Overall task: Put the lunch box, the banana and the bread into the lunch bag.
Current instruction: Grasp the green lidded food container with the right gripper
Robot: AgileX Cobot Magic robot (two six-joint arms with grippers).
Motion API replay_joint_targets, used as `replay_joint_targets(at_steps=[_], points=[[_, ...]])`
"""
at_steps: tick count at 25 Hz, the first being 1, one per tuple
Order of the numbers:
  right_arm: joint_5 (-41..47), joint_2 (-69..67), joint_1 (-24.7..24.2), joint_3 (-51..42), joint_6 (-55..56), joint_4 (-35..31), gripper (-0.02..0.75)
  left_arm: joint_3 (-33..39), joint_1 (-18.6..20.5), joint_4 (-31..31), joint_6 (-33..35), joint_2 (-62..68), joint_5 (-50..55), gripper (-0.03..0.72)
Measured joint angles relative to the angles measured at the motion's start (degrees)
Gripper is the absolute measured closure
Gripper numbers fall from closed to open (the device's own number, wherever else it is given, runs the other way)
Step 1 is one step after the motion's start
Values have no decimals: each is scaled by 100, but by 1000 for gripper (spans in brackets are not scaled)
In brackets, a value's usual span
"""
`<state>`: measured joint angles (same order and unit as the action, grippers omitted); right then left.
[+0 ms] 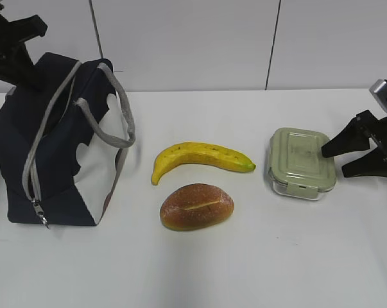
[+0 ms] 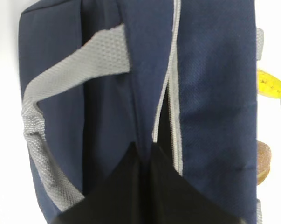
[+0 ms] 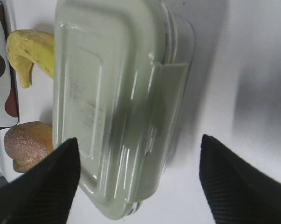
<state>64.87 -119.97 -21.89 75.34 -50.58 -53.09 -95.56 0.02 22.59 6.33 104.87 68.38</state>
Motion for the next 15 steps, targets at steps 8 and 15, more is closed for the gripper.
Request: replay_joint_targets(at_steps=[8,15], points=[[22,-347,0,47,-348,-490,152,0,0,0,0,0,1,691],[133,-641,0,47,-561,-816,240,-2,0,-11,0,0,7,691]])
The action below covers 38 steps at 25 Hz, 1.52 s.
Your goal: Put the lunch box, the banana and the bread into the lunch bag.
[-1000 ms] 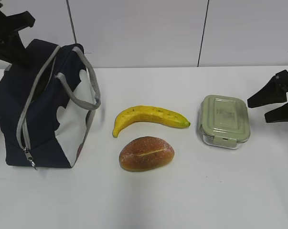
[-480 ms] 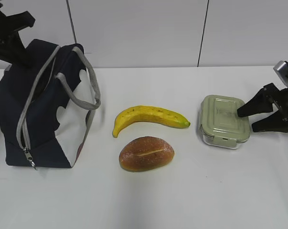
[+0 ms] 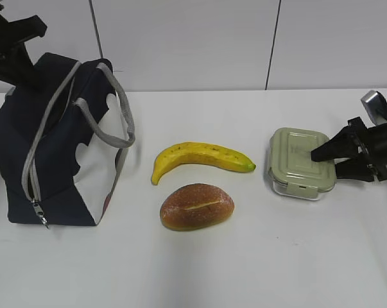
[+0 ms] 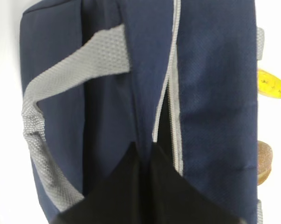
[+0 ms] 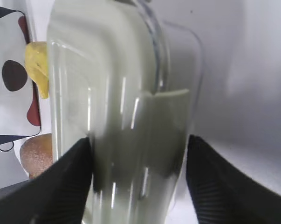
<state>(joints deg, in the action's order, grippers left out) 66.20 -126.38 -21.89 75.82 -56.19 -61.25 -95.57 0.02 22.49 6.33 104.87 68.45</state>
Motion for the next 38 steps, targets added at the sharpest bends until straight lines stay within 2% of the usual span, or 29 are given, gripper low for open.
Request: replay_joint_targets(at_steps=[2,5,19,27,32,38], points=[[68,-5,0,0,-62,-57,318,0,0,-5,0,0,0,691],[92,-5,0,9,-62,-131,356,0,0,-5,0,0,0,691],[16,7,0,46,-89,-296,365,0,0,-11,0,0,0,691],[-67,678,56,49,446,-399,366,0,0,372,5,0,0,691],[-54,1240,442,341,1222,-388,366,0,0,715,114,0,0,691],[64,1543,1419,1187,2262,-367,366,0,0,956,157,0,11,691]])
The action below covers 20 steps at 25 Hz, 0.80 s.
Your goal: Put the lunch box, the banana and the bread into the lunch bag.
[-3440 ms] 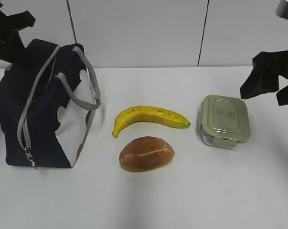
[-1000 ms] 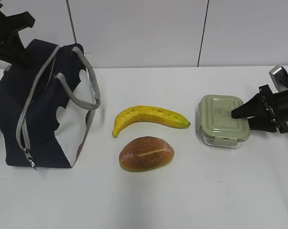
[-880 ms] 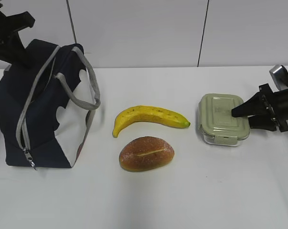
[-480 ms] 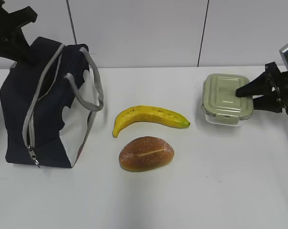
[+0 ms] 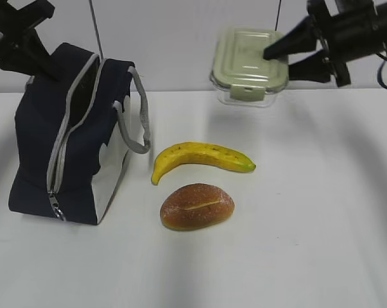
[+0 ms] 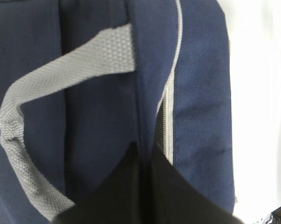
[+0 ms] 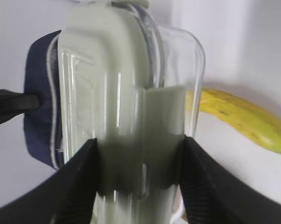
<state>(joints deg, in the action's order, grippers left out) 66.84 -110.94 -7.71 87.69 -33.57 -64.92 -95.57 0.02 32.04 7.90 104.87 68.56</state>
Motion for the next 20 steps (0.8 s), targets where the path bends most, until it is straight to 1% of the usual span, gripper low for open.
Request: replay_joint_targets(at_steps=[5,9,14,16,20], points=[[111,5,876,825,600,10,366,0,0,168,19,0,17,691],[213,5,1463,1297,822,10,368,0,0,187,26,0,28,691],[224,-157,1962,1479,918,-10,369,0,0,193,32,0,63,691],[73,-288,2128,1479,944,-10,369,0,0,193,39,0,66,691],[-560,-687,2405,1490,970,-10,368,0,0,199,39,0,81,691]])
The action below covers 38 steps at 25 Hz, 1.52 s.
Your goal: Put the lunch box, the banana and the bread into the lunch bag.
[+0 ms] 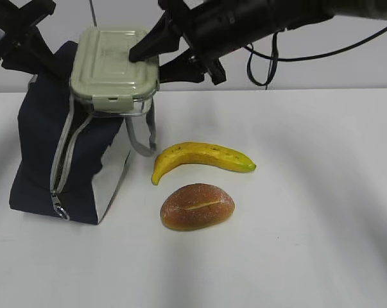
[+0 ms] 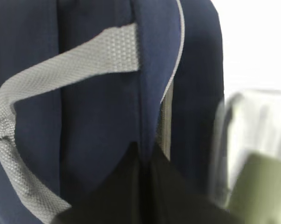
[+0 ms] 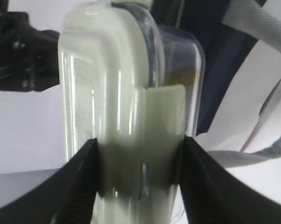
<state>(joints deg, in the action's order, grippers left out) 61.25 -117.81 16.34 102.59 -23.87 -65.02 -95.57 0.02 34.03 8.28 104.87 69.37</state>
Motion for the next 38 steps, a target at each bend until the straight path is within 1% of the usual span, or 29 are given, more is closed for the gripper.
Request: replay_joint_targets(at_steps=[3,5,9,14,16,18,21,29,34,38], points=[[-286,-292,55,69,52,12,367,0,0,-4,17,0,11,691],[-366,-461,55,158,236,219,367,0,0,-4,24,0,23,691],[-459,-549,130,383,833,1207,367,0,0,20,28,0,36,691],[-604,-549,561,976,1751,2595,367,-7,0,19,43,0,52,691],[-673,-549,740,1171,2051,2995,367,-7,0,19,43,0,52,691],[-684,-596,894,1316,2230,3262,367,-7,0,14,43,0,52,691],[-672,-851,1067,1599,2443,3386,367,-17,0,14,43,0,52,691],[-664,-1707,1310,2375,2875,3398,367,-17,0,-4,43,6,45,691],[-743,-2157,1483,2675,2959,3337,367,-17,0,3,43,6,40,691],[-965,-2435,1588,2753,2959,3113,358,-17,0,-35,43,6,27,691]])
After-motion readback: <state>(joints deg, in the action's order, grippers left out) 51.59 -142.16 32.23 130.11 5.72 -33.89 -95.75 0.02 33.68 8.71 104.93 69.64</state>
